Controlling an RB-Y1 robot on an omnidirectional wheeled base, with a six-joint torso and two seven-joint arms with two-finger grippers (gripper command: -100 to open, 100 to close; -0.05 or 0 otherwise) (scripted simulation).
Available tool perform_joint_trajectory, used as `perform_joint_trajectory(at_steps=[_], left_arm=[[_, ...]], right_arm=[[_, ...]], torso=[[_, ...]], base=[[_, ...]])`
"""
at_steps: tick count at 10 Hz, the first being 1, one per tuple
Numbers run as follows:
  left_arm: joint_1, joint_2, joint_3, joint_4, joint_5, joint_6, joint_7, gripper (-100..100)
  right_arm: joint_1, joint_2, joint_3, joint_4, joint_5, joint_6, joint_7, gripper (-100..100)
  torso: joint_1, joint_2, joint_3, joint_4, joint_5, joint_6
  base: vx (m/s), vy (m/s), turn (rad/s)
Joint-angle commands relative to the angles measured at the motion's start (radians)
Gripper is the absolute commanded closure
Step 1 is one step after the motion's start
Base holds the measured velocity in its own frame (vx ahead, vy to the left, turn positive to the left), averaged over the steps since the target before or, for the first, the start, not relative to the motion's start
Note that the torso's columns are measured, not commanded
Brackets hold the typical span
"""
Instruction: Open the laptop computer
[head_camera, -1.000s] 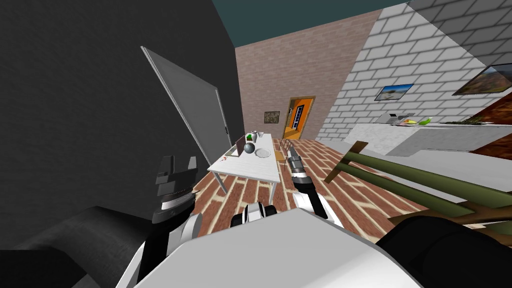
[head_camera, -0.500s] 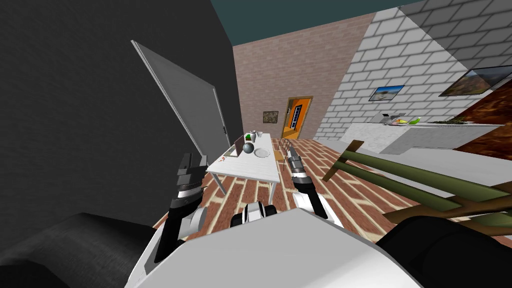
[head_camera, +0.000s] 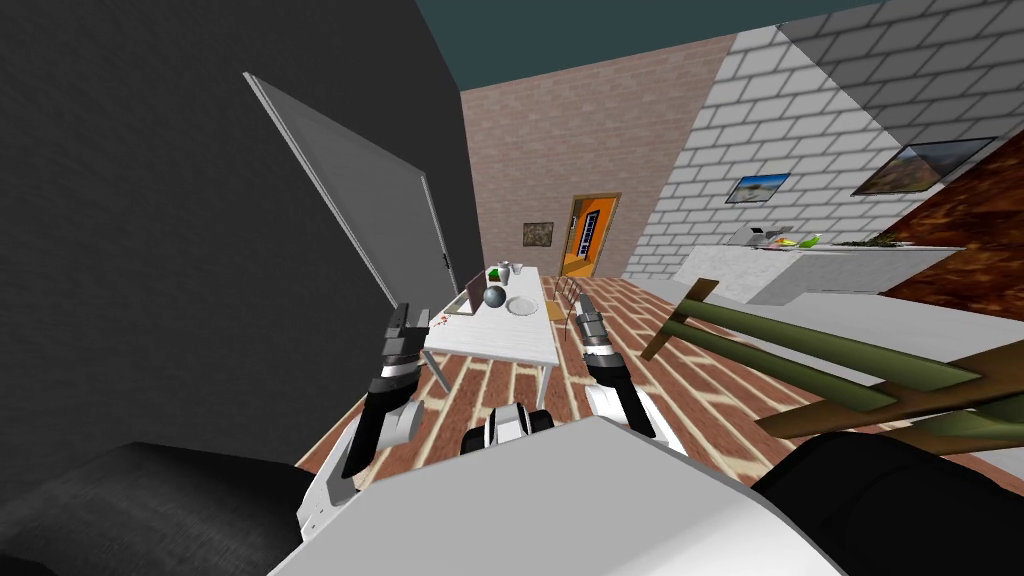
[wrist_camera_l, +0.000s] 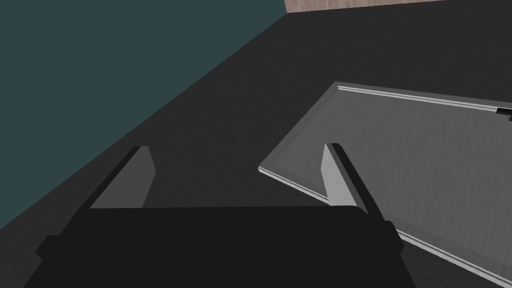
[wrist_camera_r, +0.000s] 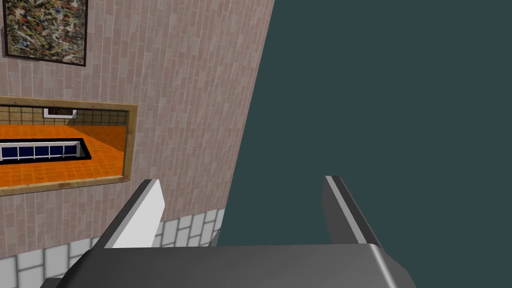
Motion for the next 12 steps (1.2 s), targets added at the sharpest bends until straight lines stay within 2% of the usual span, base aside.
perform_joint_trajectory(at_steps=[1, 2, 4, 5, 6, 7, 8, 9, 11, 12], left_arm=[[-0.057, 0.015, -0.023, 0.070, 0.003, 0.022, -0.003, -100], [-0.057, 0.015, -0.023, 0.078, 0.003, 0.022, -0.003, -100], [-0.121, 0.040, -0.047, 0.144, 0.010, 0.048, -0.003, -100], [-0.129, 0.040, -0.047, 0.166, 0.010, 0.048, -0.003, -100], [-0.166, 0.053, -0.060, 0.201, 0.014, 0.061, -0.003, -100], [-0.166, 0.053, -0.060, 0.212, 0.014, 0.061, -0.003, -100], [-0.205, 0.067, -0.072, 0.251, 0.018, 0.075, -0.002, -100], [-0.205, 0.067, -0.072, 0.260, 0.018, 0.075, -0.002, -100], [-0.277, 0.095, -0.099, 0.335, 0.026, 0.103, -0.002, -100], [-0.284, 0.095, -0.099, 0.358, 0.026, 0.103, -0.002, -100]], right_arm=[[0.000, 0.000, 0.000, 0.000, 0.000, 0.000, 0.000, 0], [0.000, 0.000, 0.000, 0.000, 0.000, 0.000, 0.000, 0], [0.000, 0.000, 0.000, 0.000, 0.000, 0.000, 0.000, 0], [0.000, 0.000, 0.000, 0.000, 0.000, 0.000, 0.000, 0], [0.000, 0.000, 0.000, 0.000, 0.000, 0.000, 0.000, 0], [0.000, 0.000, 0.000, 0.000, 0.000, 0.000, 0.000, 0], [0.000, 0.000, 0.000, 0.000, 0.000, 0.000, 0.000, 0], [0.000, 0.000, 0.000, 0.000, 0.000, 0.000, 0.000, 0], [0.000, 0.000, 0.000, 0.000, 0.000, 0.000, 0.000, 0], [0.000, 0.000, 0.000, 0.000, 0.000, 0.000, 0.000, 0]], torso=[[0.000, 0.000, 0.000, 0.000, 0.000, 0.000], [-0.001, 0.000, 0.000, 0.000, 0.000, 0.000], [-0.001, 0.001, 0.001, 0.000, 0.000, 0.000], [0.000, 0.000, 0.000, 0.000, 0.000, 0.000], [0.000, 0.000, 0.000, 0.000, 0.000, 0.000], [0.000, 0.000, 0.000, 0.000, 0.000, 0.000], [0.000, 0.001, 0.000, 0.000, 0.000, 0.000], [-0.001, 0.000, 0.000, 0.000, 0.000, 0.000], [0.000, 0.000, 0.000, 0.000, 0.000, 0.000], [0.000, 0.000, 0.000, 0.000, 0.000, 0.000]], base=[[0.016, 0.008, -0.033], [0.011, 0.005, -0.025], [0.012, 0.003, -0.058], [0.015, 0.008, -0.027], [0.015, 0.009, -0.040], [0.012, 0.008, -0.024], [0.014, 0.007, -0.046], [0.012, 0.005, -0.025], [0.015, 0.008, -0.064], [0.016, 0.009, -0.027]])
